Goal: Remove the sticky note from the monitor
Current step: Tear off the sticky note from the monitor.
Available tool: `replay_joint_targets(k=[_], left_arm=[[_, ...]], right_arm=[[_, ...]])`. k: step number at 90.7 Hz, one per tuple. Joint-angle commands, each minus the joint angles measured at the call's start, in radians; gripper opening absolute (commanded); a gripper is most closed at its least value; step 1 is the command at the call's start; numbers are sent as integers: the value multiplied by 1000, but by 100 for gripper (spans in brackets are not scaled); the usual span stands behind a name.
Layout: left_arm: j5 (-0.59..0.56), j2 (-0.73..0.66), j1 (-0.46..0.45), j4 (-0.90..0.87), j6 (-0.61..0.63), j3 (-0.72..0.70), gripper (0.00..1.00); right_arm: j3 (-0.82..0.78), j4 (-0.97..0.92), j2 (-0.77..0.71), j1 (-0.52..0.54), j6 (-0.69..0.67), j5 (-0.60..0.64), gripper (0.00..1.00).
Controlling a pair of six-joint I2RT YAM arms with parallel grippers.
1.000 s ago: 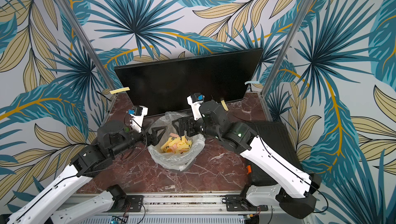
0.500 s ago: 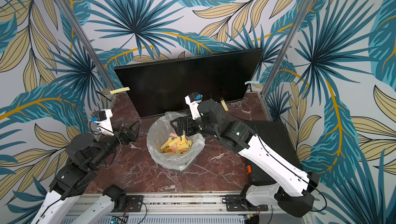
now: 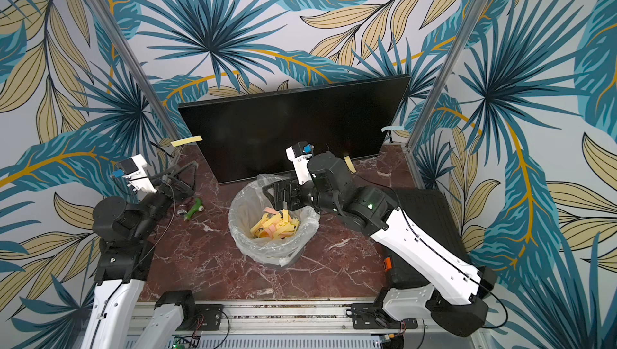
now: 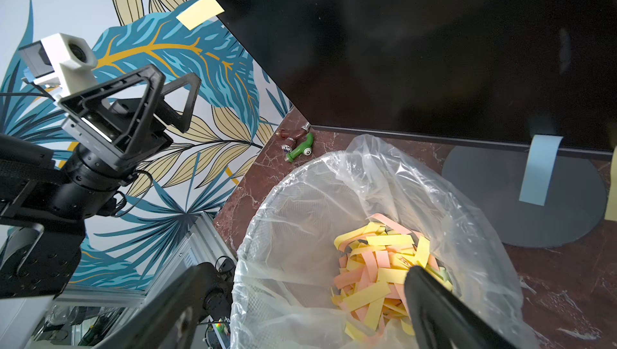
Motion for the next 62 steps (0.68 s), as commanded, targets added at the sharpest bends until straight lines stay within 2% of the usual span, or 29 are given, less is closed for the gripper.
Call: replay_joint_targets(k=[1, 43, 62], left_arm=[[137, 32, 49, 187, -71, -3, 100], [240, 137, 194, 273, -88, 25, 99], [296, 227, 204, 322, -97, 90, 96]], right_arm=[[19, -22, 16, 3, -24, -13, 97], [38, -35, 43, 2, -44, -13, 97], [40, -33, 54, 2, -41, -15, 97]])
